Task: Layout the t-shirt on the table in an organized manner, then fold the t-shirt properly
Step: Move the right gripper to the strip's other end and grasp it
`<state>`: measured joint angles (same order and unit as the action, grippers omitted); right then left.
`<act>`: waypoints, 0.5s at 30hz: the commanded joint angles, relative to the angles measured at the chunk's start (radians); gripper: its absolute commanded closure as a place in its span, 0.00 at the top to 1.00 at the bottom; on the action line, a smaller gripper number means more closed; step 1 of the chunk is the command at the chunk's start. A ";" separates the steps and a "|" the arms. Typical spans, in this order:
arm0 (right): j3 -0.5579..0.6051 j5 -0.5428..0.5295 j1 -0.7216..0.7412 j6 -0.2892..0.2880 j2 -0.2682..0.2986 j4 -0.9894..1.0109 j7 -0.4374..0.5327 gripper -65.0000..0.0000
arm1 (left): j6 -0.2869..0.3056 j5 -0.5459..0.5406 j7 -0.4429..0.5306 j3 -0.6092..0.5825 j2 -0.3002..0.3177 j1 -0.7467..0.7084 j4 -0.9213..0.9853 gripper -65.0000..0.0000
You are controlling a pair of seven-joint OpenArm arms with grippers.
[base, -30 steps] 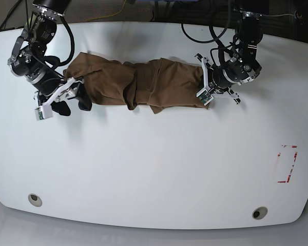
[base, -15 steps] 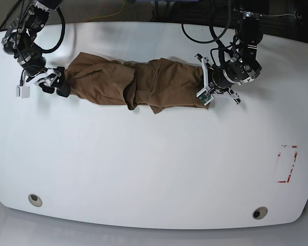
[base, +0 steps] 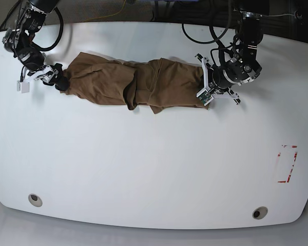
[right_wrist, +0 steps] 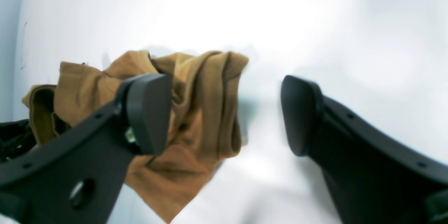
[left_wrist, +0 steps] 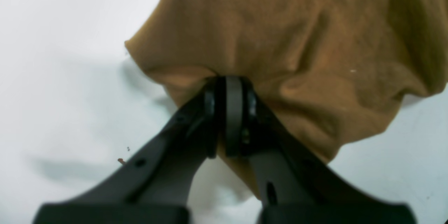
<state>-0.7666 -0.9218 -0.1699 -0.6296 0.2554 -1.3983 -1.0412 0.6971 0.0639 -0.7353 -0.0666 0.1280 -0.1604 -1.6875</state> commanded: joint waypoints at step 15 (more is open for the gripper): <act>0.120 -0.029 0.013 -0.016 -0.021 0.001 0.016 0.72 | 0.001 0.020 -0.025 0.000 0.005 0.002 -0.003 0.04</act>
<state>-0.6510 -0.9428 -0.1608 -0.6373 0.2356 -1.3811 -1.0206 0.6971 0.0635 -0.7349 -0.0666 0.1280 -0.1604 -1.6871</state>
